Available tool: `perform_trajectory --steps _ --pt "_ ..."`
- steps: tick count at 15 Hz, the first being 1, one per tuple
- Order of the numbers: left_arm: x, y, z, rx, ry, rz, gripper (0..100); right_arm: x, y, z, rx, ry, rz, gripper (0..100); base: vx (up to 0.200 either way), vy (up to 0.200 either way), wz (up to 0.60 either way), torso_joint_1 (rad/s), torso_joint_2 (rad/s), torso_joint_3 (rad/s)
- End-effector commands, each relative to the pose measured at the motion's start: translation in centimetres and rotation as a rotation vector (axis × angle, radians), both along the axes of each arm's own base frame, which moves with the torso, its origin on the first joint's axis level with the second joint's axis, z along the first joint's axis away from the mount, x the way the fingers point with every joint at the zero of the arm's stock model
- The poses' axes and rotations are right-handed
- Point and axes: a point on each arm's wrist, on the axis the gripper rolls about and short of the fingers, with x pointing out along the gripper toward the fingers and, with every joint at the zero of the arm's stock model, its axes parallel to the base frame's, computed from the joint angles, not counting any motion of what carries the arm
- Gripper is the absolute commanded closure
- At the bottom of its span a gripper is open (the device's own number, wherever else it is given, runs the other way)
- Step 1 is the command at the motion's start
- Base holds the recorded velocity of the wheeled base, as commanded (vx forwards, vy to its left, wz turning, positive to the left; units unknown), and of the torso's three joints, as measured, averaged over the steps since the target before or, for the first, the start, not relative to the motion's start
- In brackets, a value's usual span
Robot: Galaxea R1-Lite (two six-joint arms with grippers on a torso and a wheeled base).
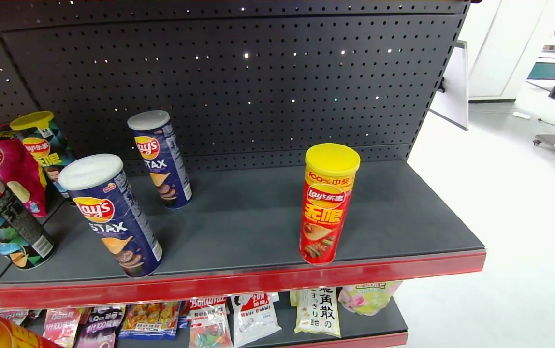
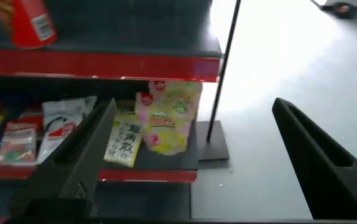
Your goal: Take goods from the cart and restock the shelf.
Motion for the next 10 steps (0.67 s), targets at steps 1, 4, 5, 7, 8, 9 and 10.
perform_trajectory --steps 1,4,5,7,8,9,10 --pt "-0.19 0.02 -0.08 -0.001 -0.006 0.001 100 0.3 -0.08 -0.83 0.025 -0.005 -0.033 0 0.0 0.0 0.0 0.0 0.0 0.0" --pt "-0.61 0.05 -0.06 -0.005 -0.027 -0.008 100 0.59 0.18 -1.37 0.012 -0.013 0.083 0 0.0 0.0 0.0 0.0 0.0 0.0" --pt "-0.8 0.04 -0.23 -0.006 -0.03 -0.025 100 0.65 0.17 -1.59 0.041 0.0 0.082 0 0.0 0.0 0.0 0.0 0.0 0.0" --pt "-0.87 0.04 -0.25 -0.008 -0.031 -0.031 100 0.64 0.17 -1.59 0.051 -0.001 0.082 0 0.0 0.0 0.0 0.0 0.0 0.0" --pt "-0.88 0.03 -0.25 -0.009 -0.031 -0.037 100 0.64 0.17 -1.59 0.051 -0.001 0.082 0 0.0 0.0 0.0 0.0 0.0 0.0" --pt "-0.86 0.02 -0.2 -0.009 -0.031 -0.037 100 0.64 0.17 -1.59 0.051 -0.001 0.078 0 0.0 0.0 0.0 0.0 0.0 0.0" --pt "-0.88 0.03 -0.25 -0.008 -0.032 -0.037 100 0.64 0.17 -1.59 0.049 -0.001 0.078 0 0.0 0.0 0.0 0.0 0.0 0.0"
